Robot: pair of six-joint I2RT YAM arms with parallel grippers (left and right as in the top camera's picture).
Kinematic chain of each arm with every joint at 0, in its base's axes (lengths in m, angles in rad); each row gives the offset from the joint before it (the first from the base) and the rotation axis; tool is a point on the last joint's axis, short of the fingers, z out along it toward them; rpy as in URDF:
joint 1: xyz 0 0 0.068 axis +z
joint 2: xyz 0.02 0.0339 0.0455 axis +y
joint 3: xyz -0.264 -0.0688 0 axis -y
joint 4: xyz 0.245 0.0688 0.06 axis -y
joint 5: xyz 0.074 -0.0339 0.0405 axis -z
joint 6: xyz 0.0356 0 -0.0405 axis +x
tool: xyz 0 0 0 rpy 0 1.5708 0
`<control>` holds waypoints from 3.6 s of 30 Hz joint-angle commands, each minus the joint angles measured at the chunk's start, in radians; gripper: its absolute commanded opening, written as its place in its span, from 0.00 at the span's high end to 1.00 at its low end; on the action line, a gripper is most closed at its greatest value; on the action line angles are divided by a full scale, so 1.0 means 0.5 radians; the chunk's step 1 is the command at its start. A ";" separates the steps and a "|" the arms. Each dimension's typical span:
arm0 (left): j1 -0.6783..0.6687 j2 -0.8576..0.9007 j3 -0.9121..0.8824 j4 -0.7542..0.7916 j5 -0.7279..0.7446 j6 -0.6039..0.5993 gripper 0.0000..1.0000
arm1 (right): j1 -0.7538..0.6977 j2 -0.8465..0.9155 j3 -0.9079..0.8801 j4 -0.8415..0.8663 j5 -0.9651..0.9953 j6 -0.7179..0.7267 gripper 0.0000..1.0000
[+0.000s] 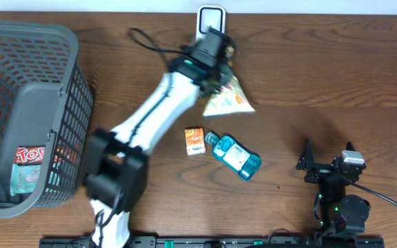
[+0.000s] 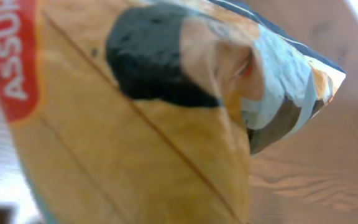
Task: Scan the item barcode
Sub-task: 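Carry the chip bag out and drop it right of the bottle, then reach the left gripper into the basket toward the red TOP bar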
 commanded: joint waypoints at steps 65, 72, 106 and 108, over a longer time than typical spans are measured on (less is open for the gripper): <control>1.992 -0.967 -0.011 -0.810 -0.735 0.009 0.09 | -0.008 -0.013 -0.009 -0.002 -0.009 -0.026 0.01; 2.219 -0.608 -0.027 -0.998 -0.426 -0.025 0.08 | -0.008 -0.013 -0.009 -0.002 -0.009 -0.026 0.01; 2.234 0.155 -0.637 -0.738 -0.542 -0.332 0.54 | -0.008 -0.013 -0.009 -0.002 -0.008 -0.026 0.01; 2.234 0.155 -0.715 -0.696 -0.541 -0.332 0.70 | -0.008 -0.013 -0.009 -0.002 -0.009 -0.026 0.01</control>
